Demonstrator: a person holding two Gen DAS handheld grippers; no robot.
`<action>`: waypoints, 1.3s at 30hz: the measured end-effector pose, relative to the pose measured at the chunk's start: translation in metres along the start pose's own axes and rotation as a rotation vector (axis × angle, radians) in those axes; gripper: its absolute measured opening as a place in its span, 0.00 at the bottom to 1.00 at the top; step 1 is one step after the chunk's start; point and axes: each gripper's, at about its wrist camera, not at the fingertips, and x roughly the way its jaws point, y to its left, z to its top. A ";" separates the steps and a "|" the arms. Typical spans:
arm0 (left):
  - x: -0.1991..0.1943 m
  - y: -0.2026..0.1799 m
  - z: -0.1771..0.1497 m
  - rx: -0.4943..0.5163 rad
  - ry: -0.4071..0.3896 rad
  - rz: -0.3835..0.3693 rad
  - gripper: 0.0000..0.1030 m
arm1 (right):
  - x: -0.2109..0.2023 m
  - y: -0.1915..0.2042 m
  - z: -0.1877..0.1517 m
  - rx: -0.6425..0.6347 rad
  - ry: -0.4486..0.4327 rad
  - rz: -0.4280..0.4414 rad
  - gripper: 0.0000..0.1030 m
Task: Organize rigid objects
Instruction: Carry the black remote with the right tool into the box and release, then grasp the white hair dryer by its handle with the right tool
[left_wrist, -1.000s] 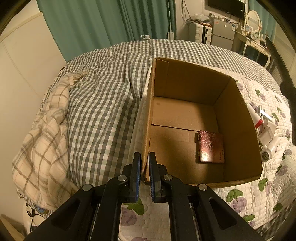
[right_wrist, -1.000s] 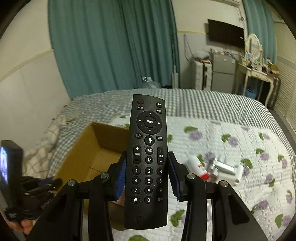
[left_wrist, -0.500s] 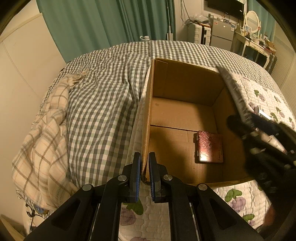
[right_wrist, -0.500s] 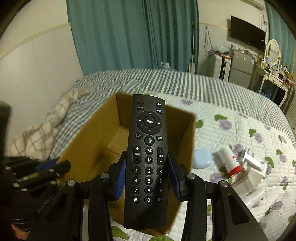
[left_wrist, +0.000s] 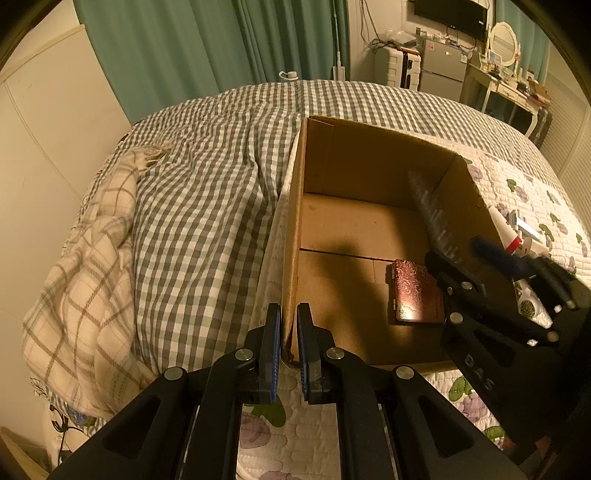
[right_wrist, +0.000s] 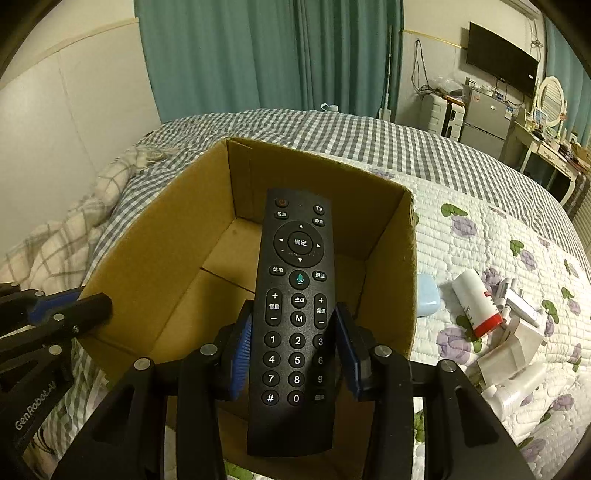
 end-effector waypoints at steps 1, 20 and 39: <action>0.000 0.000 0.000 -0.001 0.000 -0.003 0.08 | -0.004 -0.001 0.002 0.007 -0.015 -0.006 0.61; 0.001 -0.004 -0.001 0.005 0.004 0.005 0.08 | -0.060 -0.087 0.006 0.136 -0.107 -0.179 0.89; 0.003 -0.002 -0.001 -0.011 0.007 0.027 0.08 | 0.000 -0.202 -0.087 0.422 0.155 -0.316 0.88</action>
